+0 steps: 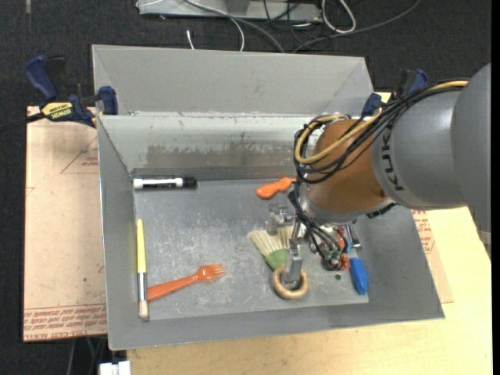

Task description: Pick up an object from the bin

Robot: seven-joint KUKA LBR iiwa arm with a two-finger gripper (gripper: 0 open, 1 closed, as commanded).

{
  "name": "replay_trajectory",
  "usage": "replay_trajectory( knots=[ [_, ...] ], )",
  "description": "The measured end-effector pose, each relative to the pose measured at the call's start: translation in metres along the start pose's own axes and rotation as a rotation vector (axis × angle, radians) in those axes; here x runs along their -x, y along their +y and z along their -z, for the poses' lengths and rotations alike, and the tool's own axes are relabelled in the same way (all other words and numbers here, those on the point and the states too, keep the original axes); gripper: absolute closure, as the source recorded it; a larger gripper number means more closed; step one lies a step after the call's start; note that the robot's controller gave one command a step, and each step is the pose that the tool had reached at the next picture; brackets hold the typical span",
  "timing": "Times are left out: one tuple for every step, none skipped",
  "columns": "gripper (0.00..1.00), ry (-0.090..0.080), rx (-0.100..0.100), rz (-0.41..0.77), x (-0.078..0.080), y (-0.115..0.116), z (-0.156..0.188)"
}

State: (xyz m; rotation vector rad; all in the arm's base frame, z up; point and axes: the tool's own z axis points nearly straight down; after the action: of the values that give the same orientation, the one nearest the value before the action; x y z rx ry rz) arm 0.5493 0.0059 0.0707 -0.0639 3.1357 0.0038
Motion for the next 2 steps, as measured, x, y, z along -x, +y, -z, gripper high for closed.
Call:
replay_trajectory(
  knots=[
    [0.00, -0.009, 0.002, 0.003, -0.001, 0.002, 0.000],
    [1.00, -0.004, 0.001, -0.010, -0.005, 0.018, 0.001]
  ],
)
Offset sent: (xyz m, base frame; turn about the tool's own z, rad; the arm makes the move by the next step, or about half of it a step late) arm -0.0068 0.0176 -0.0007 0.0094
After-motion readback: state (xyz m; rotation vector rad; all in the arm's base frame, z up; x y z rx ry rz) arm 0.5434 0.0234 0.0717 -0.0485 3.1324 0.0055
